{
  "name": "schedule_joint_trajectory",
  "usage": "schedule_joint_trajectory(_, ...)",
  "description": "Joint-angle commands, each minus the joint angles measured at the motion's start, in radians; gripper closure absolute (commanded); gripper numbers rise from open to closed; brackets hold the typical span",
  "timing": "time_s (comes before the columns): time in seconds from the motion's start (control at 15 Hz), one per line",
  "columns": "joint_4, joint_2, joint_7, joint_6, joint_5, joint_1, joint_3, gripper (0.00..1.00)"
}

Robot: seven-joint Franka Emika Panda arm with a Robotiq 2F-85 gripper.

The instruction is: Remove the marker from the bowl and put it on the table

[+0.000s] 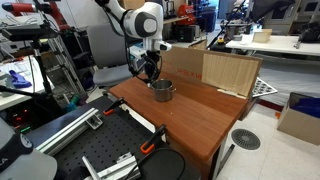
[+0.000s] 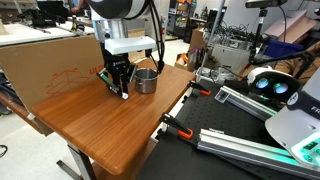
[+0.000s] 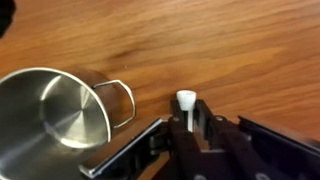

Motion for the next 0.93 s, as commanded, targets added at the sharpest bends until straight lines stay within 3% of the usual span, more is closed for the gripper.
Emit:
schedule_joint_trajectory(0.0, 0.059, 0.046, 0.049, -0.061, -0.028, 0.030, -0.032, 0.52)
schedule_joint_trajectory(0.47, 0.096, 0.057, 0.059, -0.104, -0.020, 0.041, -0.030, 0.02)
schedule_joint_trajectory(0.87, 0.094, 0.045, 0.048, -0.121, -0.014, 0.036, -0.025, 0.00)
